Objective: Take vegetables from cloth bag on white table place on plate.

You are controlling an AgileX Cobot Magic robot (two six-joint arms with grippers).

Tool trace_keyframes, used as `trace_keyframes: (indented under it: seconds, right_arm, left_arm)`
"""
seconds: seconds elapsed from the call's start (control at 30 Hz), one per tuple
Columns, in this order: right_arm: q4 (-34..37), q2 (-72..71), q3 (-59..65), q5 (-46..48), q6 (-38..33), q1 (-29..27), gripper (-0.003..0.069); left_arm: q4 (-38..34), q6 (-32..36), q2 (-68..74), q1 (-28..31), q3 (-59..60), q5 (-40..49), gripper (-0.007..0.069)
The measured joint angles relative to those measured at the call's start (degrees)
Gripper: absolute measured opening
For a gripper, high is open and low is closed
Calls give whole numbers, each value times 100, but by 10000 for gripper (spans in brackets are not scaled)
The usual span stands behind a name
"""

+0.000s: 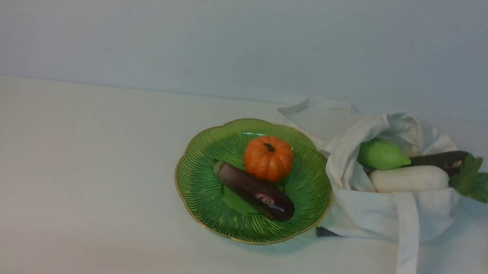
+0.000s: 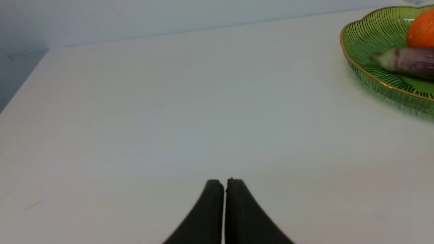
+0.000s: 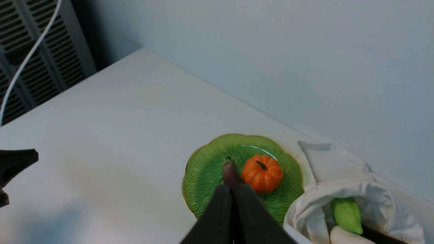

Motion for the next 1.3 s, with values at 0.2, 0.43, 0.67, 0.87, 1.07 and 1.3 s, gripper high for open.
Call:
trace_keyframes:
  seconds: [0.2,0.43,0.67,0.87,1.07,1.3]
  right_arm:
    - [0,-1994,3230,-3170,-104,0,-15]
    - [-6,-2731,5542,-5796,-336,0,-15]
    - [-6,-2768,6182,-6544,-396,0,-15]
    - [-6,-2768,6454,-6413,-401,0,-15]
    - [-6,-2768,6475,-6080,-408,0,-15]
    - [-114,-2900,6534,-5647,-414,-88,-15]
  left_arm:
    - [0,0,0,0,0,0,-5]
    - [0,0,0,0,0,0,-5]
    - [0,0,0,0,0,0,-5]
    - [0,0,0,0,0,0,-5]
    - [0,0,0,0,0,0,-5]
    - [0,0,0,0,0,0,-5]
